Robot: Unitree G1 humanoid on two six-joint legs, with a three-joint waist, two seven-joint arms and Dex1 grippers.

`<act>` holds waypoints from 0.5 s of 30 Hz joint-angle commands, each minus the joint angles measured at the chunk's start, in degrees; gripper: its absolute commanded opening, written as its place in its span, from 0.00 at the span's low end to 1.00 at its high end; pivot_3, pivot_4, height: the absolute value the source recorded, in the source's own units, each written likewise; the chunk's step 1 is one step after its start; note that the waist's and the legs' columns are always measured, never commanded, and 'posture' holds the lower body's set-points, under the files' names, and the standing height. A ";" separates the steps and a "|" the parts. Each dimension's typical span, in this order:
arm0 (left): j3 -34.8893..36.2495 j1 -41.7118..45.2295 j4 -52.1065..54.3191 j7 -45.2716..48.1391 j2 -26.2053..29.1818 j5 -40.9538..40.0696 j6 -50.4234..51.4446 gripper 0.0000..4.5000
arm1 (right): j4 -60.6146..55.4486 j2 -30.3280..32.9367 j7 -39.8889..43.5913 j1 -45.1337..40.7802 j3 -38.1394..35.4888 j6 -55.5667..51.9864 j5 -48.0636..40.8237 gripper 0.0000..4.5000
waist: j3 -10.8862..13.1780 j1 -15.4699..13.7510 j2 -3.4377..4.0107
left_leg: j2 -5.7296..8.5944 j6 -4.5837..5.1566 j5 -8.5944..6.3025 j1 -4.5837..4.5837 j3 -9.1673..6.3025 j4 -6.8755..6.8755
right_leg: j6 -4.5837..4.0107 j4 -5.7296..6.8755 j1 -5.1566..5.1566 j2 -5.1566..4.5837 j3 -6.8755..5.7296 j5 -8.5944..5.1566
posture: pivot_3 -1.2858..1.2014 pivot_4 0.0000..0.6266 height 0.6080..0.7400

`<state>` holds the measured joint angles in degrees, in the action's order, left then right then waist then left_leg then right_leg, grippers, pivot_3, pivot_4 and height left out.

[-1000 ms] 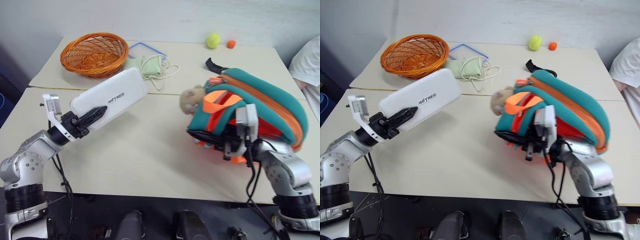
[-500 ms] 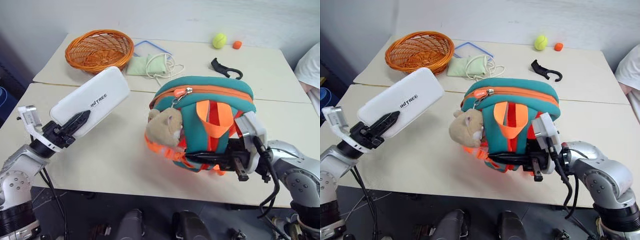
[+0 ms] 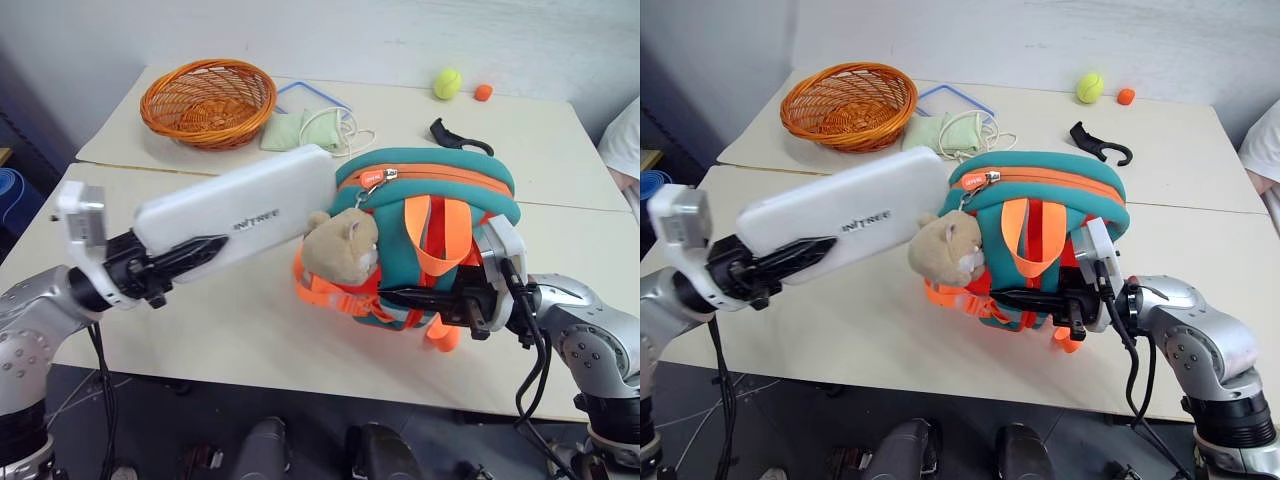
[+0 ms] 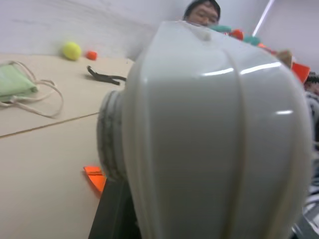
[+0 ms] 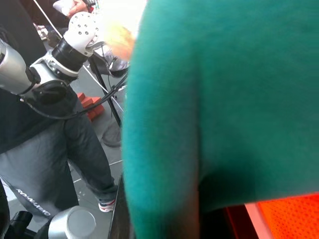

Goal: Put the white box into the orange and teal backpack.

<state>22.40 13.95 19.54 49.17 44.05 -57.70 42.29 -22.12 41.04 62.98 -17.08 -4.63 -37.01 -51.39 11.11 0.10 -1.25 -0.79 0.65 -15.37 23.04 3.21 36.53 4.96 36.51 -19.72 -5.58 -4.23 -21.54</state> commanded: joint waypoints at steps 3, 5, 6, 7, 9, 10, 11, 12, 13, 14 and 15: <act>-9.44 4.78 -3.14 5.00 0.61 11.80 -8.22 0.29 | -1.22 -0.22 1.08 1.09 0.00 1.16 0.52 0.00 | 0.00 -0.09 0.00 | 0.00 0.00 0.00 0.00 0.00 -0.01 | 0.00 0.00 0.00 0.02 -0.02 0.00 | 0.52 0.24 1.00; -12.88 7.87 -3.93 7.46 0.98 14.97 -10.59 0.29 | -1.62 0.23 1.24 1.64 -0.23 0.95 0.41 0.00 | 0.00 -0.22 0.00 | 0.00 -0.01 0.01 0.00 -0.01 0.00 | 0.00 0.00 0.02 0.02 -0.04 0.00 | 0.52 0.24 1.00; -15.32 9.86 -3.89 9.00 1.69 16.57 -11.00 0.29 | -1.65 0.45 1.33 1.80 -0.39 0.84 0.36 0.00 | 0.00 -0.27 0.00 | 0.00 -0.01 0.01 0.01 -0.01 0.01 | 0.01 0.00 0.03 0.02 -0.06 0.00 | 0.52 0.24 1.00; -17.98 11.92 -3.90 10.99 2.40 18.72 -12.07 0.29 | -1.61 0.69 1.42 1.87 -0.53 0.65 0.26 0.00 | 0.00 -0.29 0.00 | 0.00 0.00 0.00 0.01 -0.02 0.02 | 0.01 -0.01 0.04 0.02 -0.06 0.00 | 0.52 0.24 1.00; -23.86 18.31 -5.68 12.91 2.31 23.82 -13.46 0.29 | -1.38 0.97 1.74 1.79 -0.60 0.52 0.31 0.00 | 0.00 -0.56 0.00 | 0.04 0.00 0.01 0.02 -0.04 0.04 | 0.02 -0.01 0.05 0.02 -0.10 0.01 | 0.52 0.24 1.00; -26.55 22.20 -7.49 13.28 1.10 26.20 -14.35 0.29 | -1.27 1.10 1.97 1.76 -0.56 0.48 0.37 0.00 | 0.00 -0.71 0.00 | 0.05 0.00 0.01 0.03 -0.04 0.05 | 0.03 -0.01 0.06 0.02 -0.11 0.02 | 0.52 0.24 1.00; -28.72 25.88 -9.47 13.01 -0.50 27.67 -13.94 0.29 | -1.11 1.12 2.17 1.70 -0.44 0.53 0.53 0.00 | 0.00 -1.03 0.00 | 0.07 0.01 0.01 0.02 -0.04 0.06 | 0.04 0.01 0.08 0.02 -0.11 0.02 | 0.52 0.24 1.00; -30.49 29.48 -11.79 13.03 -2.71 28.20 -12.87 0.29 | -1.00 1.11 2.39 1.68 -0.20 0.67 0.83 0.00 | 0.00 -1.18 0.00 | 0.08 0.01 0.01 0.02 -0.03 0.11 | 0.05 0.00 0.09 0.04 -0.12 0.03 | 0.52 0.24 1.00; -31.27 31.99 -13.83 13.18 -4.85 28.11 -12.22 0.29 | -1.01 1.06 2.59 1.73 0.13 0.89 1.22 0.00 | 0.00 -1.35 0.00 | 0.08 0.02 0.01 0.03 -0.02 0.15 | 0.07 0.01 0.08 0.06 -0.11 0.03 | 0.52 0.24 1.00; -31.96 34.41 -16.73 12.49 -7.16 28.26 -10.39 0.29 | -1.10 0.94 2.70 1.84 0.56 1.13 1.70 0.00 | 0.00 -1.42 0.00 | 0.07 0.02 0.01 0.04 -0.02 0.22 | 0.07 0.06 0.09 0.07 -0.11 0.04 | 0.52 0.24 1.00; -34.07 36.17 -19.48 13.79 -8.69 30.46 -11.98 0.29 | -1.19 0.84 2.78 2.03 0.95 1.42 2.20 0.00 | 0.00 -1.41 0.00 | 0.04 0.04 0.00 0.13 -0.04 0.32 | 0.07 0.14 0.06 0.10 -0.12 0.04 | 0.52 0.24 1.00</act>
<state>-9.69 48.07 2.45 61.57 36.38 -28.68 30.92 -22.31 41.63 65.27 -15.29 -4.13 -36.16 -49.70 11.11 -1.31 -1.25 -0.76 0.70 -15.38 23.20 3.18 36.89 5.03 36.79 -19.66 -5.46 -4.36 -21.51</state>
